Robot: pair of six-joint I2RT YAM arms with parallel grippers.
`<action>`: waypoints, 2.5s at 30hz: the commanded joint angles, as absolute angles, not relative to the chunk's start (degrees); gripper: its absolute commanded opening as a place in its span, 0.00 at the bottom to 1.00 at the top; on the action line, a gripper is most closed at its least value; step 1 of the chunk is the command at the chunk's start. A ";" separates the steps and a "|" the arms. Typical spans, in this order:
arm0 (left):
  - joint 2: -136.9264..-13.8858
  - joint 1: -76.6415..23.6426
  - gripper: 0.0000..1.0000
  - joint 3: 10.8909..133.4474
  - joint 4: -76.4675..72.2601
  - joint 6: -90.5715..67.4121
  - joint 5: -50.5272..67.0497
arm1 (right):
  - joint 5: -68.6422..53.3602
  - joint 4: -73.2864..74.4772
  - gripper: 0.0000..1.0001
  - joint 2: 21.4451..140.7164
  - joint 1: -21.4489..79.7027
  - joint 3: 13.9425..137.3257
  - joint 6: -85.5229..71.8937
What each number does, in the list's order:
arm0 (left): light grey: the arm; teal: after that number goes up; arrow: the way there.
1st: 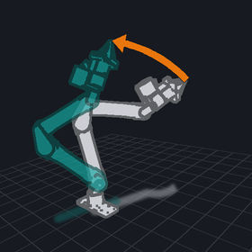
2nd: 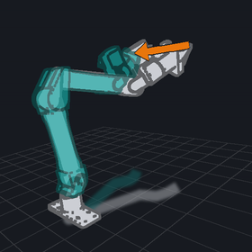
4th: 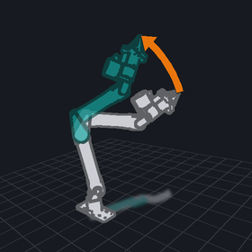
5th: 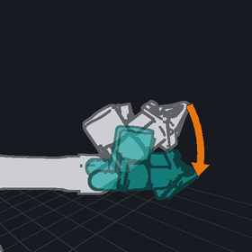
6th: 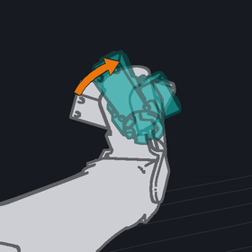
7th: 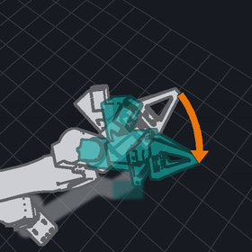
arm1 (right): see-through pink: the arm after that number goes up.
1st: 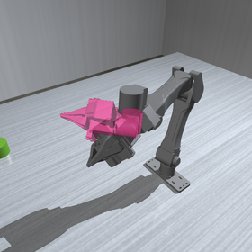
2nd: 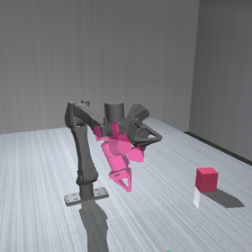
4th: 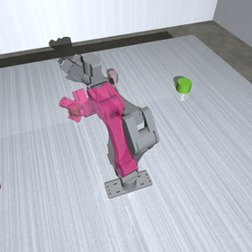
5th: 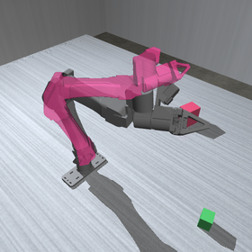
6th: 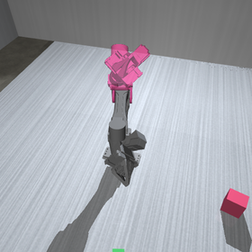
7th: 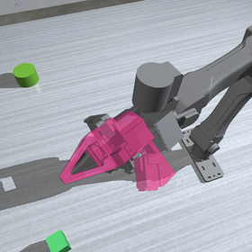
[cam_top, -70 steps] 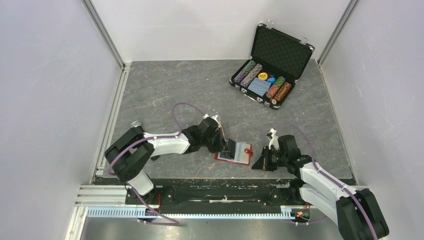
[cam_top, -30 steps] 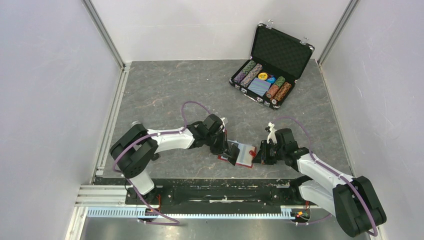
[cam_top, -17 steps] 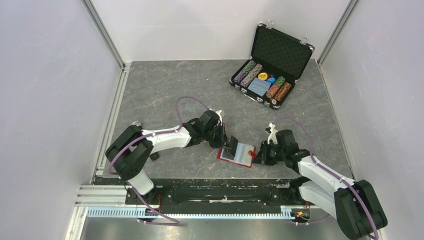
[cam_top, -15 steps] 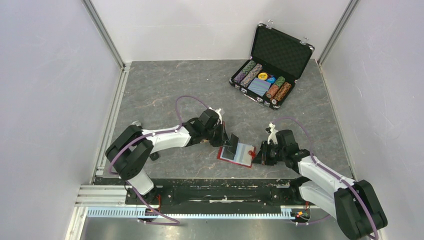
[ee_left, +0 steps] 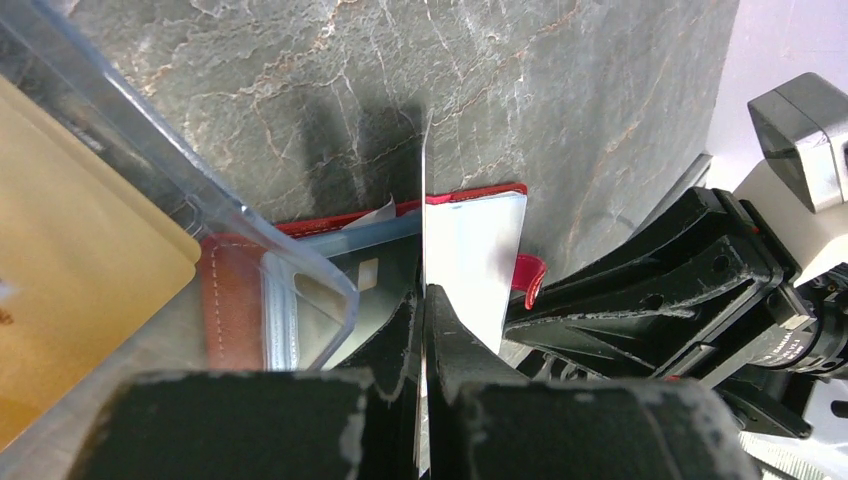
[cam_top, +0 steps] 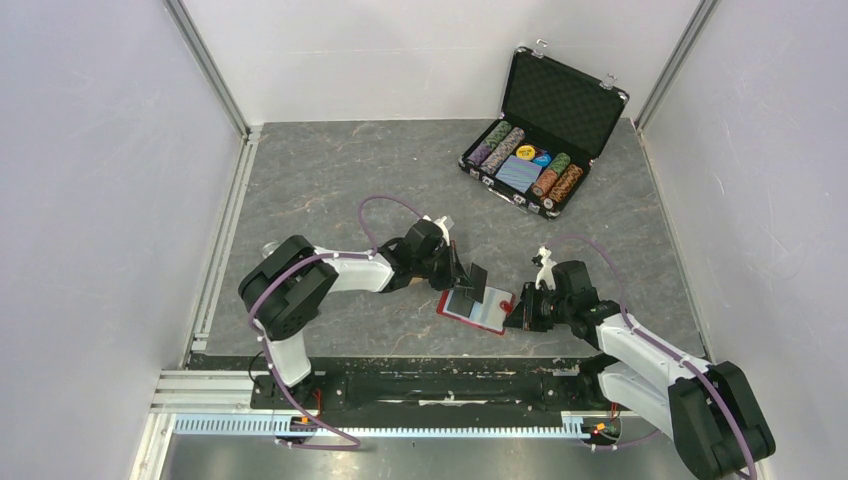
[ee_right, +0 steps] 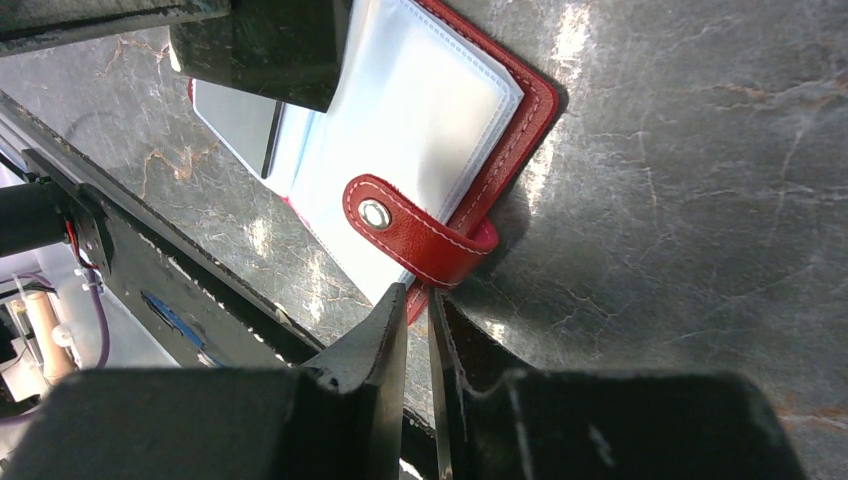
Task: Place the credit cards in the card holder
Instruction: Insert the credit card into the card holder.
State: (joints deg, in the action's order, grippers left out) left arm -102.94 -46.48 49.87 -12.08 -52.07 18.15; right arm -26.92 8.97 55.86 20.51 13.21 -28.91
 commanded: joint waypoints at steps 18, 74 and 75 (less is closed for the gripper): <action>-103.12 -51.28 0.02 42.68 -22.72 -60.46 22.49 | -25.97 9.98 0.16 56.71 20.83 10.67 -28.55; -97.03 -51.33 0.02 45.25 -9.29 -54.75 21.26 | -26.40 9.67 0.11 57.79 20.90 10.73 -27.33; -97.18 -51.32 0.02 45.26 -9.52 -54.84 21.27 | -26.49 9.69 0.10 57.84 20.83 10.78 -27.33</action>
